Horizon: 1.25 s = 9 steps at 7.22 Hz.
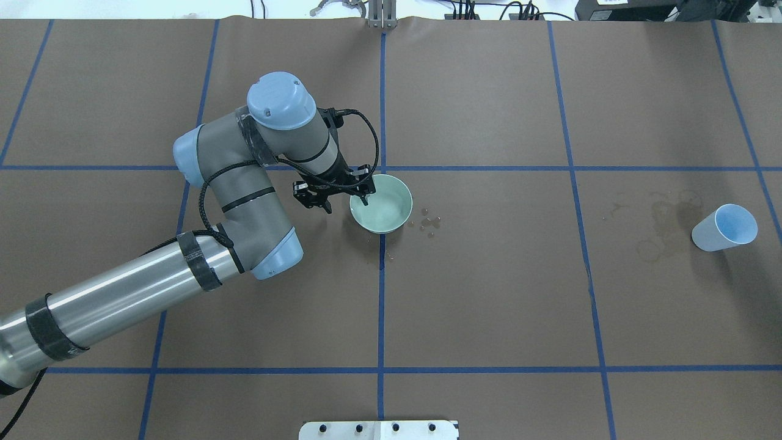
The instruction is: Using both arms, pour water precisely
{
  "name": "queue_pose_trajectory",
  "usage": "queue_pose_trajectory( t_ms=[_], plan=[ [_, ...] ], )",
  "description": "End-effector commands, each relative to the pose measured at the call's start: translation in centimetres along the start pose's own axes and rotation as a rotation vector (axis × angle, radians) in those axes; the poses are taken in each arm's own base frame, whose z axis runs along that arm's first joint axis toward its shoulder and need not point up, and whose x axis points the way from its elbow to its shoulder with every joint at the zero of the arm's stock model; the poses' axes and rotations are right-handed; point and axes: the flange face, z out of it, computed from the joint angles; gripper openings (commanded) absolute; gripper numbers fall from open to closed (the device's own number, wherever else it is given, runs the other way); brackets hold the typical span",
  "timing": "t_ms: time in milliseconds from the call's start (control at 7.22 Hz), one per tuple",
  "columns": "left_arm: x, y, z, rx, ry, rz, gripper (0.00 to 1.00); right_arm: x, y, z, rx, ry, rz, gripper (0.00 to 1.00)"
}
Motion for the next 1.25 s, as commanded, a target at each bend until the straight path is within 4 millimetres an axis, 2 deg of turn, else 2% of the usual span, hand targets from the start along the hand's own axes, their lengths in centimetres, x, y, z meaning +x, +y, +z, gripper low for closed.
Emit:
queue_pose_trajectory(
  t_ms=[0, 277, 416, 554, 693, 831, 1109],
  plan=[
    [0.4, 0.1, -0.2, -0.001, 0.007, -0.017, 0.00, -0.2, 0.1, 0.1, -0.007, -0.028, 0.000, 1.00],
    [0.9, 0.3, -0.9, 0.004, 0.034, -0.009, 0.00, -0.3, 0.0, 0.1, -0.011, -0.031, 0.006, 1.00],
    [1.3, 0.0, -3.2, 0.020, 0.068, 0.001, 0.00, -0.3, 0.0, 0.1, -0.011, -0.031, 0.006, 1.00],
    [-0.1, -0.8, -6.1, 0.013, 0.102, 0.003, 0.00, -0.3, -0.1, 0.0, -0.010, -0.031, 0.005, 1.00],
    [-4.7, -2.2, -8.7, -0.049, 0.122, -0.012, 0.00, -0.3, -0.2, 0.0, -0.009, -0.030, 0.004, 1.00],
    [-10.9, -2.4, -11.1, -0.061, 0.133, 0.025, 0.00, -0.3, -0.2, 0.0, -0.009, -0.029, 0.004, 1.00],
    [-27.2, -2.4, -14.4, -0.057, 0.093, 0.150, 0.00, -0.4, -0.2, -0.1, -0.009, -0.029, 0.004, 1.00]
  ],
)
